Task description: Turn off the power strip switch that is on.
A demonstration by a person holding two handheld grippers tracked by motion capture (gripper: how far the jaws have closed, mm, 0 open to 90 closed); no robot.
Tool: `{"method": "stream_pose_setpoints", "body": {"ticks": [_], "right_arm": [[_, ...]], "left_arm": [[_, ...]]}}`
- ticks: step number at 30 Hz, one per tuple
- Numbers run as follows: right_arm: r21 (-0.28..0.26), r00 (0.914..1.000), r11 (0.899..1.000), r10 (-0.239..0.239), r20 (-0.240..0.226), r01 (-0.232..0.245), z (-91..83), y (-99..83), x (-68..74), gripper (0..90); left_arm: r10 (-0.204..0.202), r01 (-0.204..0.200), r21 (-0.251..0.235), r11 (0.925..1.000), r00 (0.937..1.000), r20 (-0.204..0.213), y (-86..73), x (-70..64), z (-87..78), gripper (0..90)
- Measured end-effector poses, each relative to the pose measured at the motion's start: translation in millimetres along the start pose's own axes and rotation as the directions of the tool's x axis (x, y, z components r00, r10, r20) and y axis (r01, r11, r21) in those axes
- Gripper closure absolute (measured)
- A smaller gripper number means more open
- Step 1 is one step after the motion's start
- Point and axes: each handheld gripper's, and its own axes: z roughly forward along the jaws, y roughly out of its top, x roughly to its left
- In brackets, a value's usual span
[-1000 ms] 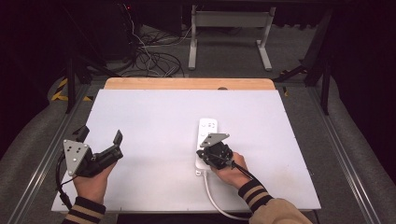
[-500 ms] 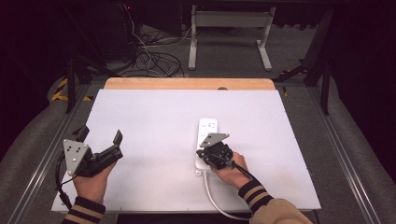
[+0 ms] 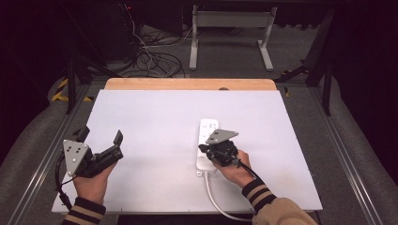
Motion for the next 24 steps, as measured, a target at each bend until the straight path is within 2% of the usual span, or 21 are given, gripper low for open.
{"method": "stream_pose_setpoints", "body": {"ticks": [1, 3, 5, 7, 8, 9, 12, 13, 14, 17, 21, 24], "right_arm": [[-0.062, 1.0000, 0.998, 0.001, 0.004, -0.001, -8.2, 3.6, -2.9, 90.0], [-0.149, 0.9994, 0.989, 0.019, 0.030, -0.014, -25.7, 9.5, -9.0, 90.0], [-0.239, 0.9983, 0.971, 0.037, 0.044, -0.026, -44.9, 11.9, -16.1, 90.0], [-0.323, 0.9971, 0.946, 0.049, 0.058, -0.027, -66.8, 10.2, -21.9, 90.0], [-0.416, 0.9946, 0.909, 0.060, 0.085, -0.019, -91.1, 4.0, -26.6, 90.0], [-0.416, 0.9946, 0.909, 0.060, 0.085, -0.019, -91.1, 4.0, -26.6, 90.0], [-0.532, 0.9831, 0.845, 0.139, 0.120, -0.054, -123.1, -9.9, -37.3, 90.0], [-0.558, 0.9780, 0.828, 0.157, 0.137, -0.055, -130.7, -15.4, -40.2, 90.0], [-0.577, 0.9733, 0.815, 0.168, 0.156, -0.048, -136.5, -21.1, -42.1, 90.0], [-0.606, 0.9625, 0.795, 0.185, 0.198, -0.028, -146.3, -37.0, -44.5, 90.0], [-0.624, 0.9589, 0.781, 0.199, 0.202, -0.031, -150.3, -43.6, -42.9, 90.0], [-0.625, 0.9585, 0.780, 0.195, 0.208, -0.023, -147.8, -41.7, -41.2, 90.0]], "left_arm": [[-0.002, 0.002, 0.000, 1.0000, 1.0000, -0.002, -0.2, 0.1, 0.1, 1.2], [-0.004, 0.004, 0.001, 1.0000, 1.0000, -0.004, -0.3, 0.7, 0.1, 1.2], [-0.005, 0.005, -0.002, 1.0000, 1.0000, -0.006, -0.1, 0.7, -0.5, 1.3], [-0.003, 0.003, -0.004, 1.0000, 1.0000, -0.006, 0.8, 1.2, -1.5, 1.3], [-0.005, 0.005, -0.005, 1.0000, 1.0000, -0.008, 1.0, 1.3, -2.0, 1.3], [-0.008, 0.008, -0.009, 0.9999, 0.9999, -0.009, 1.1, 1.6, -2.1, 1.3], [-0.015, 0.015, -0.005, 0.9999, 0.9998, -0.013, 0.6, 2.1, -1.3, 1.4], [-0.012, 0.012, -0.004, 0.9999, 0.9999, -0.012, 0.6, 2.3, -0.9, 1.4], [-0.013, 0.012, -0.004, 0.9999, 0.9999, -0.011, 0.6, 1.8, -0.7, 1.4], [-0.005, 0.005, -0.007, 1.0000, 1.0000, -0.008, 1.1, -0.1, -0.8, 1.5], [-0.003, 0.003, -0.007, 1.0000, 1.0000, -0.003, 1.1, -1.3, -0.1, 1.5], [0.001, -0.001, -0.008, 1.0000, 1.0000, 0.001, 1.4, -1.5, -0.3, 1.5]]}}
